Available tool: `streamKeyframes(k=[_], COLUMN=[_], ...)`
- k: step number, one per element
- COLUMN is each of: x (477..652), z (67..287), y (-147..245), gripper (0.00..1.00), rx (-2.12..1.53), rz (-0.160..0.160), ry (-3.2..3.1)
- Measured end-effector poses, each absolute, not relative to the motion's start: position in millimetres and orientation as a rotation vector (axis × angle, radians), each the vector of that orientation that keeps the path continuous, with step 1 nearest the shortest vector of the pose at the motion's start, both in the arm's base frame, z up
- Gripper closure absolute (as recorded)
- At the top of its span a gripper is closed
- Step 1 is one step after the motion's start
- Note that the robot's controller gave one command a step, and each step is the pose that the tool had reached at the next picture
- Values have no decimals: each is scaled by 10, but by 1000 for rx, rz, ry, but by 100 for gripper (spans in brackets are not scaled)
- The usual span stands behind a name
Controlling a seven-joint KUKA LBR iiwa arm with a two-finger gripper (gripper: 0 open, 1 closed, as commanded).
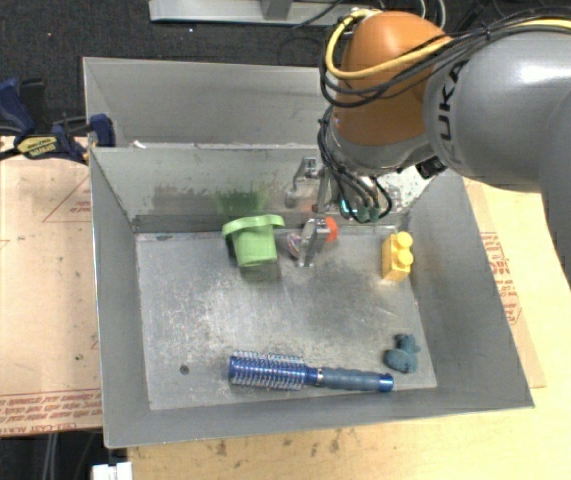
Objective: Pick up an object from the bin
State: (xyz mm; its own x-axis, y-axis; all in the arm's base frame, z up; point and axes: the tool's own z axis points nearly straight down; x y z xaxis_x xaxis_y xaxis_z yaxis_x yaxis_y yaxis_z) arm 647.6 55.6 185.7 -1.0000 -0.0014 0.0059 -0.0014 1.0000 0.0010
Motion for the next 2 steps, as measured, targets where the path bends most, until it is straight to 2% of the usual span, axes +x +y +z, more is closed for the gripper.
streamKeyframes(k=[1,2], x=[6550,6475], z=[898,1002], y=[1044,983], gripper=[0,0], rx=[-336,-478], rz=[-4,-2], ry=[-3132,-3106])
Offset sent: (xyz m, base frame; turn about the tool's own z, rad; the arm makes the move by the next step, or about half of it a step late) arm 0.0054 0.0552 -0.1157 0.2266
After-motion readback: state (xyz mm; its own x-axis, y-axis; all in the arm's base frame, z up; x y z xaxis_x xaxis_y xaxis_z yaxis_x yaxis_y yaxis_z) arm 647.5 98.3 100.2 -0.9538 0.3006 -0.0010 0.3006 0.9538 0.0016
